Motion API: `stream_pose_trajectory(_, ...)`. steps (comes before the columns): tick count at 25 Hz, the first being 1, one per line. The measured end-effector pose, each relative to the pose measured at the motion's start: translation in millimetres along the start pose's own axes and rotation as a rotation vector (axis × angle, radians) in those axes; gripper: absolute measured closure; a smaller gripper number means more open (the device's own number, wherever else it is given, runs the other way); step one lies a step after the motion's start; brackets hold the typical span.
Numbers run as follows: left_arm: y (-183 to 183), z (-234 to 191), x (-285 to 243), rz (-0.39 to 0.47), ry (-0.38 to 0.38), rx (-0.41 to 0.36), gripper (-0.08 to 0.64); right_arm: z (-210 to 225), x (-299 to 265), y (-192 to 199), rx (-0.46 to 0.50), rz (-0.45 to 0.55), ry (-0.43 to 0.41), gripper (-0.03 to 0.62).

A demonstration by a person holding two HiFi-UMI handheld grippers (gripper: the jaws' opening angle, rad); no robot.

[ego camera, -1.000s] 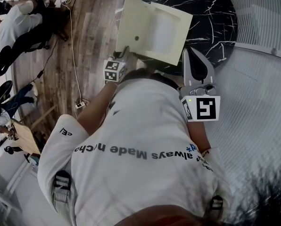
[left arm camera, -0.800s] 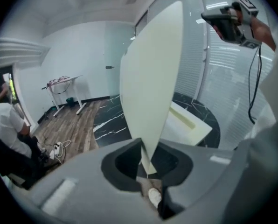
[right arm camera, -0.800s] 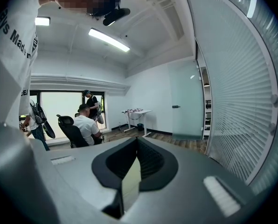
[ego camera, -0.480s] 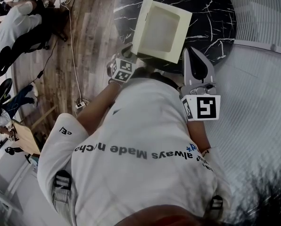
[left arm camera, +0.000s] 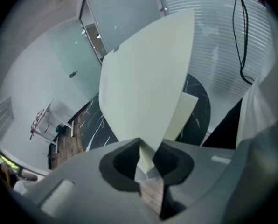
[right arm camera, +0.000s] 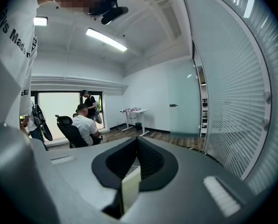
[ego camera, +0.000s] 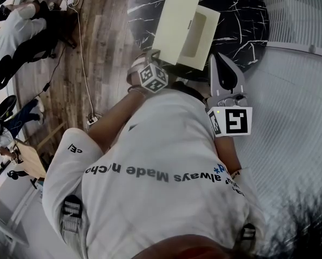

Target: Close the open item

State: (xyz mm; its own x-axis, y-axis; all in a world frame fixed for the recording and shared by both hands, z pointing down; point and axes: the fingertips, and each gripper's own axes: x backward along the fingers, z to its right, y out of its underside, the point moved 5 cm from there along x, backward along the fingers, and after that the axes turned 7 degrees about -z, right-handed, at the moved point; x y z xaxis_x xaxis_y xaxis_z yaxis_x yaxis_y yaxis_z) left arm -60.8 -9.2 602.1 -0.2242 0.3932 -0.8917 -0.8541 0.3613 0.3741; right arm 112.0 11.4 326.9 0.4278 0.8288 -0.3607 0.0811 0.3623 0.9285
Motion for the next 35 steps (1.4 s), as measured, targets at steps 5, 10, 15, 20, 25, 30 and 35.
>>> stream_pose_trajectory(5, -9, 15, -13, -0.088, 0.018, -0.109, 0.488, 1, -1, 6, -0.011, -0.011, 0.003, 0.591)
stream_pose_trajectory(10, -17, 28, -24, -0.148, 0.025, -0.201, 0.476, 6, -4, 22, -0.035, -0.038, 0.018, 0.591)
stream_pose_trajectory(15, -21, 38, -34, -0.184, 0.028, -0.258, 0.468, 12, -14, 44, -0.035, -0.09, 0.04, 0.591)
stream_pose_trajectory(20, -25, 47, -42, -0.206, 0.031, -0.295, 0.463, 22, -33, 77, -0.008, -0.156, 0.06, 0.591)
stream_pose_trajectory(25, -28, 53, -48, -0.241, 0.032, -0.332, 0.46, 34, -59, 116, -0.003, -0.236, 0.073, 0.591)
stream_pose_trajectory(30, -29, 58, -54, -0.256, 0.04, -0.353, 0.457, 48, -89, 158, -0.011, -0.31, 0.083, 0.591)
stream_pose_trajectory(35, -31, 61, -56, -0.263, 0.044, -0.376, 0.457, 64, -122, 190, 0.007, -0.384, 0.094, 0.591)
